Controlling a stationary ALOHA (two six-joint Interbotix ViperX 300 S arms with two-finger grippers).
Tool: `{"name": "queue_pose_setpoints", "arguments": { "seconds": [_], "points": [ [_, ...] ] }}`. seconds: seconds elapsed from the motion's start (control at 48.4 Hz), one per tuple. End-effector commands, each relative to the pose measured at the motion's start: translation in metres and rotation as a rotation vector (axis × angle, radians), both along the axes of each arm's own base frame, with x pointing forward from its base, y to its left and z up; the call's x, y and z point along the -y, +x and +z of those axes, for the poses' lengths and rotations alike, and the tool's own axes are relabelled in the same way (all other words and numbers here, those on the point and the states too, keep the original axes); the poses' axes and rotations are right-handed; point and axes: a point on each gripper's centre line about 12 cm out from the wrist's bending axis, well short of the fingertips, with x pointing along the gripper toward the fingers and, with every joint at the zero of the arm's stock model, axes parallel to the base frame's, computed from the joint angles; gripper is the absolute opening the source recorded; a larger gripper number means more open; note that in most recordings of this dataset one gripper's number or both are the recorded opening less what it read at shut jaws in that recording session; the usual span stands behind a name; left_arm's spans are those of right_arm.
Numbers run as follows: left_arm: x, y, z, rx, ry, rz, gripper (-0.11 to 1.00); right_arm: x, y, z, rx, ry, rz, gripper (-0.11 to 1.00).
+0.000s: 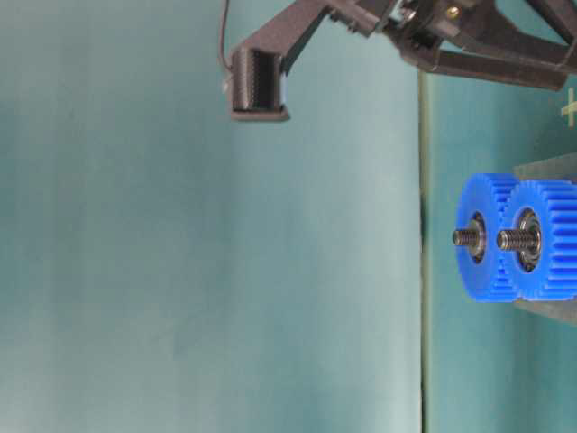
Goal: Insert the washer onto the shaft.
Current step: 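Grasp the lower metal washer with the right gripper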
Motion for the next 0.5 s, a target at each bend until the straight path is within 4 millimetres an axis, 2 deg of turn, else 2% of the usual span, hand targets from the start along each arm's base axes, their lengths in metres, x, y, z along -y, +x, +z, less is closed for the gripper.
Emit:
{"name": "queue_pose_setpoints", "arguments": {
  "seconds": [0.0, 0.476],
  "points": [
    [0.0, 0.002, 0.012, 0.04, 0.001, -0.002, 0.0, -0.001, 0.004, 0.003, 0.037, 0.008, -0.011, 0.8],
    [0.0, 0.003, 0.014, 0.045, 0.001, -0.002, 0.0, 0.0, 0.006, -0.024, -0.02, 0.005, -0.013, 0.76]
  ]
}}
